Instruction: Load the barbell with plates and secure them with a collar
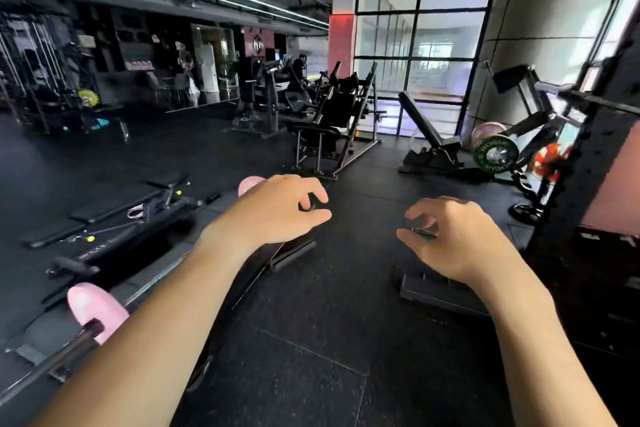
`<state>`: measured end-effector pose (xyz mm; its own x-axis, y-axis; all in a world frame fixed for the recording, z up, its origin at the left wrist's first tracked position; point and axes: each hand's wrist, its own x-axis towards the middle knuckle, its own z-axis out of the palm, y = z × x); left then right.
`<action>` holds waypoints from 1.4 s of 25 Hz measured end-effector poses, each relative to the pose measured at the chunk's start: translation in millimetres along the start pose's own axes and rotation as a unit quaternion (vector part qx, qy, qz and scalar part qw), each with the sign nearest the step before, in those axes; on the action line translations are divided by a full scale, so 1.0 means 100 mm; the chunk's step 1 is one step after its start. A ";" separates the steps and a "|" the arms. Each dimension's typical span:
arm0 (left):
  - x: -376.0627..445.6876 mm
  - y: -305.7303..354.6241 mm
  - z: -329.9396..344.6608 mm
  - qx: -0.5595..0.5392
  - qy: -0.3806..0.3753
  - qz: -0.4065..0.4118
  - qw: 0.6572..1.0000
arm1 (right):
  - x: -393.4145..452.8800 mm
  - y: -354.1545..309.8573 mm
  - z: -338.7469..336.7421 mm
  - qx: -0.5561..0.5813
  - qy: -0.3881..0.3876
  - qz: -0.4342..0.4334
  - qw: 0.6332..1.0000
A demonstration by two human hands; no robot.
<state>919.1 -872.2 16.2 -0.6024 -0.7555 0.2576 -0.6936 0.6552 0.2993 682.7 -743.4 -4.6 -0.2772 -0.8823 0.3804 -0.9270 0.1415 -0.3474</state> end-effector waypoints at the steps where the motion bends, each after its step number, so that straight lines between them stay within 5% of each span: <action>1: 0.29 -0.23 0.06 -0.005 0.000 0.006 1.000 | 0.27 -0.01 0.18 -0.004 -0.004 0.003 1.000; 8: 2.40 -1.49 0.36 -0.045 -0.032 0.098 0.994 | 2.13 -0.03 1.04 -0.013 0.009 0.074 0.997; 13: 3.92 -1.80 0.64 -0.099 -0.046 0.156 0.982 | 3.25 0.28 1.33 -0.022 0.019 0.124 0.992; 35: 11.69 -2.20 2.97 -0.119 -0.107 0.208 0.965 | 9.68 4.15 2.84 -0.052 0.035 0.212 0.975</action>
<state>250.6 -1899.0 -21.5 -0.8945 -0.3932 0.2125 -0.2794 0.8631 0.4207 102.1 -1666.2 -24.3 -0.6550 -0.7019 0.2800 -0.7445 0.5359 -0.3983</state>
